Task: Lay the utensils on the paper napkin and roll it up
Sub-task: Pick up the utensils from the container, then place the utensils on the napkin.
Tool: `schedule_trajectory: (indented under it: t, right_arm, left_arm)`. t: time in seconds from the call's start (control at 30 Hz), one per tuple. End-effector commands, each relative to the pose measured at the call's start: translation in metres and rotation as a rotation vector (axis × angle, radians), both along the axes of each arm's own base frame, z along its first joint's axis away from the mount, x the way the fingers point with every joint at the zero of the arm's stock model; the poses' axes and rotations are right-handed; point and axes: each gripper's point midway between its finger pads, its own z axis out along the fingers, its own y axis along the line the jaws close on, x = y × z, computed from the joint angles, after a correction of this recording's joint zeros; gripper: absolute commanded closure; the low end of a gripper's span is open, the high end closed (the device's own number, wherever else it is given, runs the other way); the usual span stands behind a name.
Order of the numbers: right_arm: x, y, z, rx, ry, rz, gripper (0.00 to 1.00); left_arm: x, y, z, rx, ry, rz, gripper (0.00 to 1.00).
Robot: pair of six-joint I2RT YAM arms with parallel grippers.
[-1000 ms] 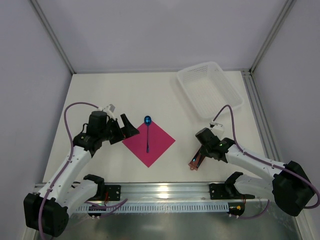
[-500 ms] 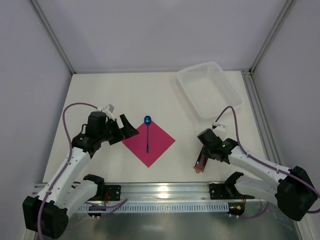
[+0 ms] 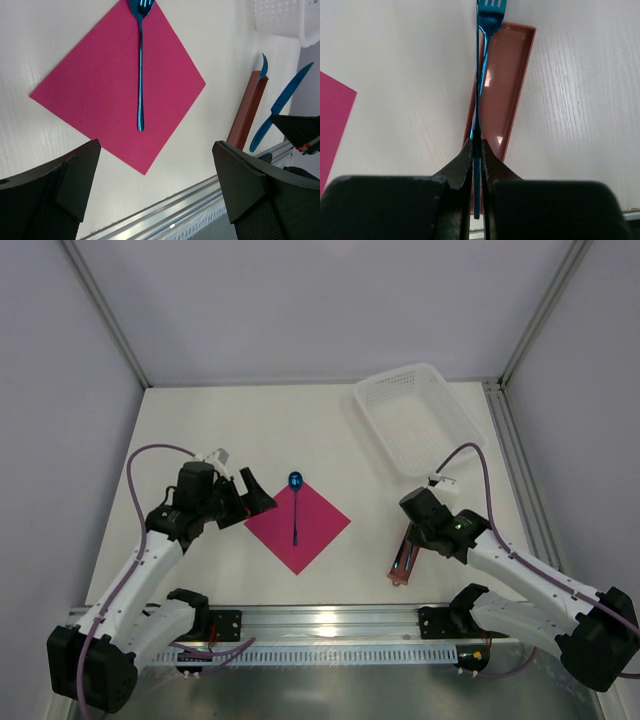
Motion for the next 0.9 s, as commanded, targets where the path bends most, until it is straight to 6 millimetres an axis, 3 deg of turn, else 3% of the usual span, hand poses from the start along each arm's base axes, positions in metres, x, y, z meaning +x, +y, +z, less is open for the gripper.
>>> schedule_trajectory:
  t: [0.0,0.17,0.27,0.37,0.4,0.47,0.5,0.53,0.6,0.63,0.67,0.7,0.77,0.8,0.87]
  right_arm:
    - [0.02,0.006,0.04,0.012,-0.097,0.012,0.96]
    - [0.033,0.027,0.07,0.078,-0.148,0.086,0.96]
    - [0.048,0.054,0.091,0.137,-0.178,0.165,0.96]
    - [0.064,0.092,0.107,0.189,-0.209,0.266,0.96]
    - [0.07,0.105,0.121,0.213,-0.237,0.294,0.96]
    - [0.079,0.139,0.12,0.224,-0.242,0.38,0.96]
    - [0.09,0.157,0.134,0.258,-0.292,0.409,0.96]
    - [0.097,0.17,0.122,0.251,-0.269,0.427,0.96]
    - [0.107,0.2,0.124,0.31,-0.3,0.467,0.96]
    - [0.113,0.211,0.103,0.298,-0.265,0.467,0.96]
    - [0.116,0.22,0.097,0.311,-0.255,0.476,0.96]
    - [0.119,0.238,0.104,0.335,-0.282,0.502,0.96]
    - [0.124,0.256,0.084,0.315,-0.262,0.522,0.96]
    - [0.123,0.271,0.088,0.339,-0.284,0.549,0.96]
    - [0.123,0.282,0.082,0.349,-0.287,0.565,0.96]
  left_arm:
    - [0.018,-0.001,0.019,0.008,-0.067,0.011,0.0]
    - [0.027,0.004,0.01,0.04,-0.023,0.038,0.0]
    - [0.031,0.006,0.009,0.001,-0.008,0.05,0.0]
    - [0.034,0.01,0.004,-0.023,0.017,0.069,0.0]
    - [0.034,0.012,0.002,-0.022,0.025,0.074,0.01]
    - [0.035,0.015,-0.001,-0.024,0.035,0.083,0.0]
    - [0.035,0.015,-0.003,-0.018,0.032,0.079,0.01]
    - [0.035,0.015,-0.004,-0.014,0.033,0.074,0.0]
    - [0.034,0.016,-0.006,-0.015,0.039,0.08,0.0]
    - [0.035,0.015,-0.006,-0.017,0.034,0.081,0.0]
    - [0.036,0.015,-0.007,-0.018,0.036,0.084,0.0]
    - [0.036,0.015,-0.009,-0.019,0.038,0.088,0.0]
    - [0.037,0.015,-0.01,-0.023,0.044,0.095,0.0]
    - [0.038,0.014,-0.011,-0.026,0.045,0.093,0.0]
    - [0.039,0.014,-0.015,-0.023,0.059,0.096,0.0]
